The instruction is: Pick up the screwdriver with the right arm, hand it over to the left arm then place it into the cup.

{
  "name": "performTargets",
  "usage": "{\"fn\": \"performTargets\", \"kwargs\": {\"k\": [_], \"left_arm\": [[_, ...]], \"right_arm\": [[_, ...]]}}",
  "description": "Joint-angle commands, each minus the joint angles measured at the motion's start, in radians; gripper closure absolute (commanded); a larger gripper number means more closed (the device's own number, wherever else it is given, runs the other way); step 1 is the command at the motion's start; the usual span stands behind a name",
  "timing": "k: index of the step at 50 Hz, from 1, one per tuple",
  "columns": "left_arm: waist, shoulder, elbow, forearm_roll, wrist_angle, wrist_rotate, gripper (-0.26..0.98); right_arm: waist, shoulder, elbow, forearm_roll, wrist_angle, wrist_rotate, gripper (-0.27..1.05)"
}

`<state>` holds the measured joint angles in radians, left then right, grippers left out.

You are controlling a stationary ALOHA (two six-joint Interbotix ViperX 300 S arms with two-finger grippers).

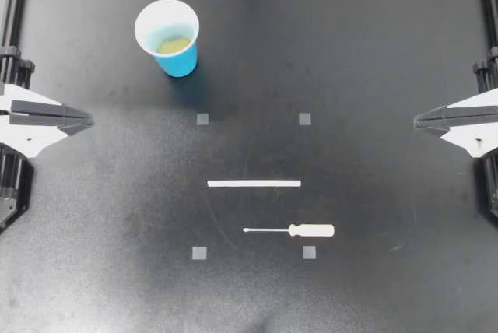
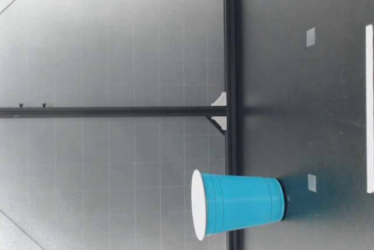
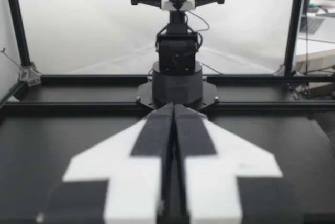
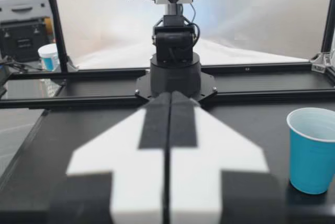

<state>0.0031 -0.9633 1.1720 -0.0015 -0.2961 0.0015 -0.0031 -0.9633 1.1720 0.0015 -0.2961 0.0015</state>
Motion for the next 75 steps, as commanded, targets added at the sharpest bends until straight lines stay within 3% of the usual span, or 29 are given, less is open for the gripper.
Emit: {"fn": "performTargets", "kwargs": {"k": [1, 15, 36, 43, 55, 75], "left_arm": [[0.012, -0.002, -0.002, -0.005, -0.014, -0.005, 0.53], [0.011, -0.003, 0.005, -0.005, -0.017, -0.005, 0.58], [0.012, -0.002, 0.02, -0.005, -0.017, -0.005, 0.58], [0.012, -0.002, 0.026, -0.006, -0.017, -0.006, 0.58], [0.011, -0.003, 0.037, -0.006, -0.017, -0.005, 0.58], [0.011, -0.003, 0.043, -0.011, -0.017, -0.008, 0.58]], "right_arm": [[-0.006, 0.003, -0.006, 0.0, -0.003, 0.014, 0.57], [-0.006, 0.132, -0.063, 0.002, 0.035, 0.083, 0.62], [0.094, 0.469, -0.314, 0.006, 0.453, 0.124, 0.6], [0.095, 0.569, -0.354, 0.018, 0.494, 0.13, 0.5], [0.095, 0.75, -0.426, 0.018, 0.56, 0.129, 0.16], [0.135, 0.997, -0.537, 0.015, 0.67, 0.12, 0.16]]}}
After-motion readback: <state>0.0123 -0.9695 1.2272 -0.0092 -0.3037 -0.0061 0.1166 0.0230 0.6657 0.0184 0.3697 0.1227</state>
